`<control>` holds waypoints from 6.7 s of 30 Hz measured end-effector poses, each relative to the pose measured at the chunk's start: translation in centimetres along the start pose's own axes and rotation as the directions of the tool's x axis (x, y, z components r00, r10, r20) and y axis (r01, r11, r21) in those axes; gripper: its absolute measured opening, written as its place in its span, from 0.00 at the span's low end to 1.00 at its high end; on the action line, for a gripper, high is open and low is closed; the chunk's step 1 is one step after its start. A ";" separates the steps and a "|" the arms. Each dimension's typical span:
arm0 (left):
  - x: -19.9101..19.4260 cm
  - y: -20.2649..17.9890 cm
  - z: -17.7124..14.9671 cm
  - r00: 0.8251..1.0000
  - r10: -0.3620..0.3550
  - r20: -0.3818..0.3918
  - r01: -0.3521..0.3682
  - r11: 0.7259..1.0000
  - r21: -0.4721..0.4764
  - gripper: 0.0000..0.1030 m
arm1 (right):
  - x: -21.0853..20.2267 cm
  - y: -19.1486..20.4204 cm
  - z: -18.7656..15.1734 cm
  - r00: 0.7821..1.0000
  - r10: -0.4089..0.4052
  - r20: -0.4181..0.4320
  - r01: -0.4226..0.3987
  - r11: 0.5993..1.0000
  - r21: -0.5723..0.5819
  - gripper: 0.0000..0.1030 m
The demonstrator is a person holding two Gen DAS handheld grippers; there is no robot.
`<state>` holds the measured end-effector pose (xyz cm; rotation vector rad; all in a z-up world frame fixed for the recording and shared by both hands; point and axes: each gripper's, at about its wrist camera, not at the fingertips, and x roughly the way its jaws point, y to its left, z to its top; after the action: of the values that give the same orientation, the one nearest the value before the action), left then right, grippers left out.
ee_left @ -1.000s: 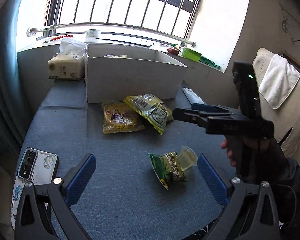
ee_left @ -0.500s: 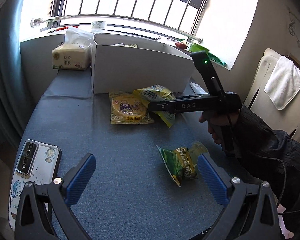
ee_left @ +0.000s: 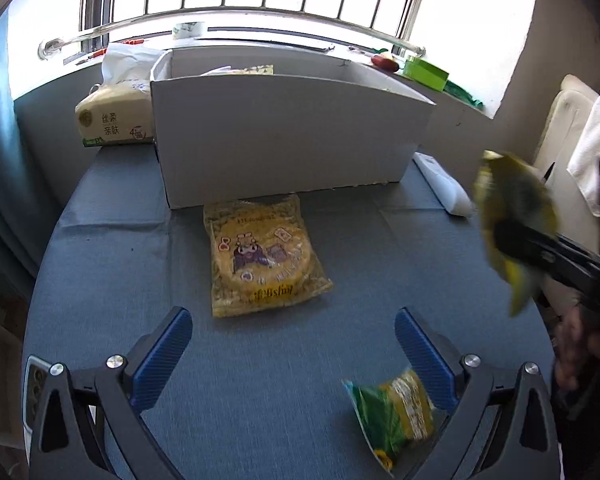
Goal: Organize snacks
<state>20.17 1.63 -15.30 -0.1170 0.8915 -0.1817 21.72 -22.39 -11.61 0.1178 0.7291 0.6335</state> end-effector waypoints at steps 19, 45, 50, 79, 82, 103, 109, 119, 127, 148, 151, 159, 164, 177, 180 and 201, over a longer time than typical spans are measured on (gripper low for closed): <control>1.1 0.6 3.3 0.999 0.013 0.047 -0.013 1.000 0.000 0.74 | -4.8 -2.0 -3.5 0.997 -0.007 0.075 -0.001 0.994 0.107 0.61; -0.5 3.3 21.9 0.975 0.056 0.217 -0.058 0.998 0.004 1.00 | 8.3 -2.8 21.6 0.992 -0.114 0.056 0.105 0.985 0.138 1.00; -0.5 4.0 19.7 0.976 0.048 0.214 -0.049 0.999 0.003 1.00 | 7.6 -3.7 20.9 0.982 -0.135 0.133 0.113 0.980 0.163 1.00; -12.9 -0.9 -4.9 0.947 -0.113 0.299 0.097 0.993 0.068 1.00 | -6.8 2.0 -4.1 0.990 0.029 0.136 -0.035 0.998 0.047 1.00; -12.5 -0.7 -6.8 0.956 -0.126 0.264 0.118 0.992 0.044 1.00 | -5.9 2.0 -7.1 0.997 0.023 0.072 -0.027 0.998 0.064 1.00; -10.6 0.1 -8.6 0.974 -0.126 0.186 0.127 0.992 0.008 1.00 | 5.3 5.5 -7.3 0.961 -0.104 -0.256 0.005 0.933 -0.360 0.82; -9.1 -0.6 -8.5 0.982 -0.126 0.141 0.123 0.992 0.033 1.00 | 4.9 5.7 -7.2 0.968 -0.027 -0.248 -0.063 0.936 -0.347 0.46; -4.2 -4.1 -6.5 0.995 -0.101 -0.005 0.101 0.984 0.146 1.00 | -0.4 3.1 -7.1 0.993 0.051 -0.103 -0.062 0.992 -0.111 0.46; -1.1 -4.9 -5.4 0.996 -0.044 -0.077 0.058 0.980 0.188 0.41 | -4.5 0.6 -7.7 0.999 0.032 -0.012 -0.031 0.999 0.014 0.46; -5.9 1.1 17.6 0.957 -0.039 0.288 0.019 0.997 0.071 0.38 | -0.1 -1.9 14.0 0.980 0.052 0.193 -0.073 0.992 0.099 0.31; -4.1 2.1 20.9 0.960 -0.034 0.277 0.025 0.999 0.037 0.38 | 2.3 -1.3 18.1 0.983 0.006 0.181 -0.018 0.998 0.066 0.30; -0.3 4.2 23.7 0.978 0.031 0.208 -0.025 0.999 -0.034 0.72 | 7.3 -1.4 23.9 0.989 -0.061 0.137 0.052 0.996 0.068 0.41; 0.5 5.4 22.1 0.986 0.033 0.166 -0.020 0.997 -0.081 1.00 | 8.5 -2.9 23.5 0.980 -0.155 0.127 0.139 0.982 0.129 1.00; -11.3 -0.4 15.5 0.891 0.115 0.440 -0.118 0.993 -0.019 1.00 | 0.7 1.8 16.6 0.932 -0.285 0.225 0.295 0.956 -0.010 1.00; -13.7 -1.3 12.7 0.896 0.006 0.443 -0.008 1.000 0.002 1.00 | -2.2 3.7 14.0 0.922 -0.291 0.254 0.308 0.951 -0.027 1.00; -20.6 -5.7 -3.3 0.913 0.054 0.403 -0.070 0.997 0.025 1.00 | -14.2 10.3 -1.0 0.954 -0.203 0.220 0.221 0.973 -0.059 1.00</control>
<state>4.29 0.19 -0.70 -0.0853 0.4779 -0.1089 7.83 -22.37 -0.83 0.0283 0.4991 0.4363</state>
